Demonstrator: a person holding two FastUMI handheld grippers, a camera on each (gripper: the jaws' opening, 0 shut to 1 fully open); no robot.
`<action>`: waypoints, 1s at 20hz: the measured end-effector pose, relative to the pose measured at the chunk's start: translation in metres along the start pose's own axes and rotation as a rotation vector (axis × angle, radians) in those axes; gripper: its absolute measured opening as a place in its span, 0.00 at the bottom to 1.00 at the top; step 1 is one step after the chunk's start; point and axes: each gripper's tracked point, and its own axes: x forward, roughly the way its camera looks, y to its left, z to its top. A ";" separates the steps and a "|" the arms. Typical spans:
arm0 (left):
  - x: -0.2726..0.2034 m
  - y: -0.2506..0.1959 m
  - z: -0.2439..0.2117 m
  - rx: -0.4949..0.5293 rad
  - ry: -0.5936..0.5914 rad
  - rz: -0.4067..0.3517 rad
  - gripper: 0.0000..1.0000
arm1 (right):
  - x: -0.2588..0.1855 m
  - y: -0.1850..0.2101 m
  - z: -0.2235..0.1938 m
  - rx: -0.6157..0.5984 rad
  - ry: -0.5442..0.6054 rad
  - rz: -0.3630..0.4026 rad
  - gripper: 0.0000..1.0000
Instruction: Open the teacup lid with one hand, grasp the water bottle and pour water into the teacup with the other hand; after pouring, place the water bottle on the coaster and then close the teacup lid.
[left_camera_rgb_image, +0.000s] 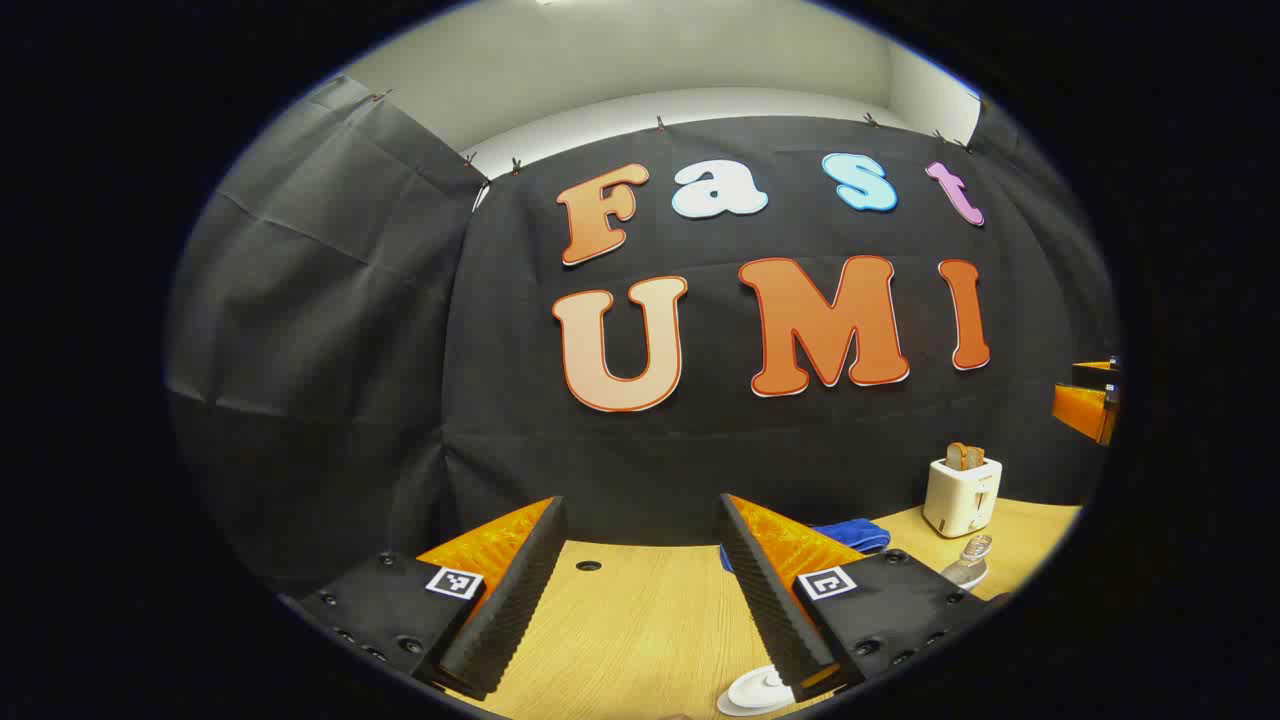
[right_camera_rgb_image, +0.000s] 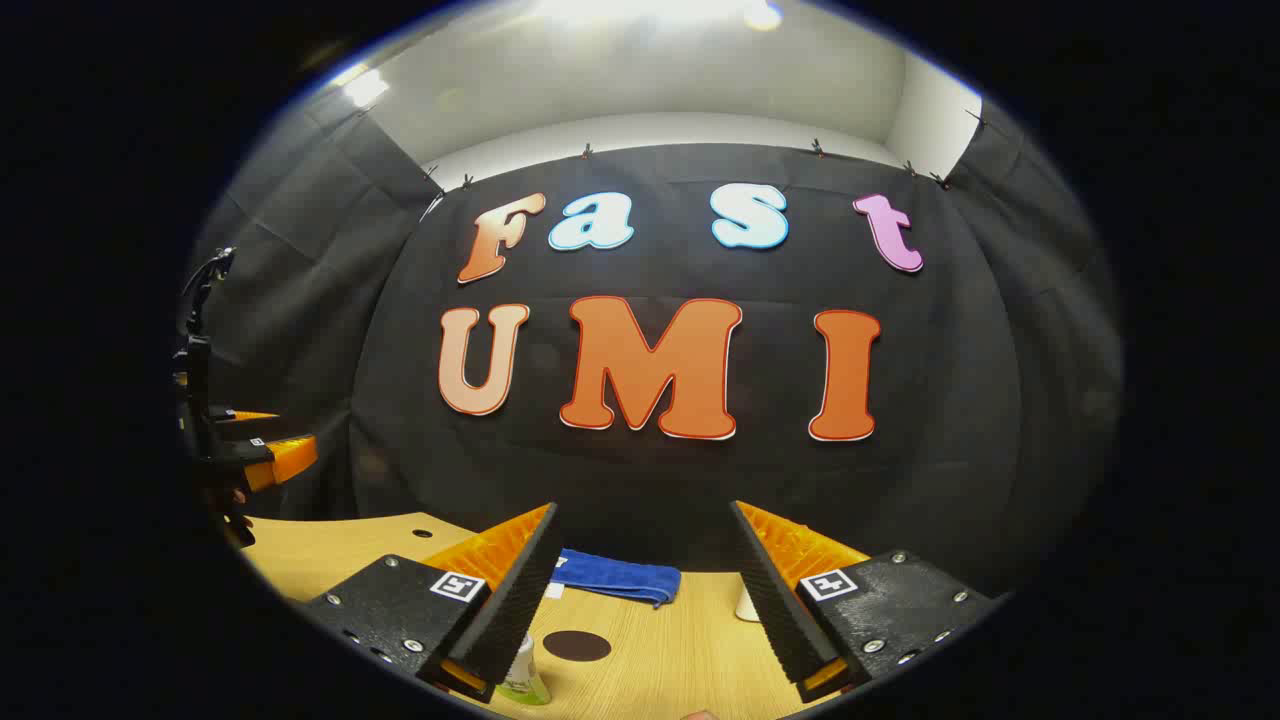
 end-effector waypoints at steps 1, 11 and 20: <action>-0.001 0.000 0.000 -0.001 -0.001 0.002 0.99 | -0.001 0.001 0.002 -0.001 -0.005 0.001 0.99; -0.002 -0.004 0.006 0.008 -0.015 -0.005 0.98 | 0.001 0.005 0.014 0.037 -0.002 0.027 0.98; -0.002 -0.004 -0.001 -0.001 -0.003 -0.014 0.99 | 0.002 0.018 0.011 0.006 0.003 0.051 0.98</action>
